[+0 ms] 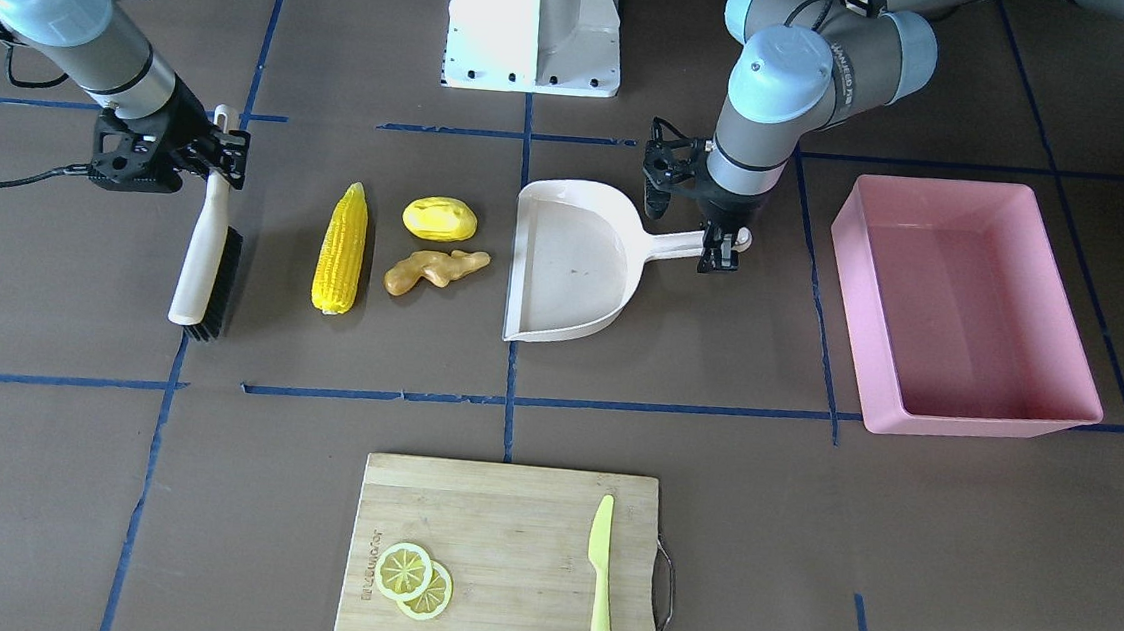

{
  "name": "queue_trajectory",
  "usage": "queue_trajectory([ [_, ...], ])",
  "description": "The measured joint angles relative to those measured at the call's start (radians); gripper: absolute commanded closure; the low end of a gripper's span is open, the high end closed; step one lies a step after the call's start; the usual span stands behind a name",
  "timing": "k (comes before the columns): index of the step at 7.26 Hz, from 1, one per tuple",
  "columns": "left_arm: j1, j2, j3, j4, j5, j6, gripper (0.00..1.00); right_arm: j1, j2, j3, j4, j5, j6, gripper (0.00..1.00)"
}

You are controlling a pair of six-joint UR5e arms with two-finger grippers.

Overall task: Sweep and dump trash into bin
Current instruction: 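Lift the brush with the right gripper and bring it beside the corn, then sweep the corn, pepper and ginger into the dustpan with the brush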

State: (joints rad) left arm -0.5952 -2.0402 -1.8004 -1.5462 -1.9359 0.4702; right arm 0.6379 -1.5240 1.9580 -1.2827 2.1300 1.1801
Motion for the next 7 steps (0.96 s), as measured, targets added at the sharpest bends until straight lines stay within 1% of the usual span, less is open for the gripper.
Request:
queue_trajectory([
  [3, 0.000, 0.000, 0.000, 0.000, 0.000, -0.005, 1.00, -0.118, 0.099, 0.006, -0.043, -0.055, 0.142, 1.00],
  [5, 0.000, 0.000, 0.000, -0.001, 0.000, -0.016, 1.00, -0.173, 0.185, -0.001, -0.130, -0.090, 0.167, 1.00],
  [7, 0.000, -0.001, -0.001, -0.001, -0.001, -0.018, 1.00, -0.211, 0.240, -0.014, -0.168, -0.118, 0.181, 1.00],
])
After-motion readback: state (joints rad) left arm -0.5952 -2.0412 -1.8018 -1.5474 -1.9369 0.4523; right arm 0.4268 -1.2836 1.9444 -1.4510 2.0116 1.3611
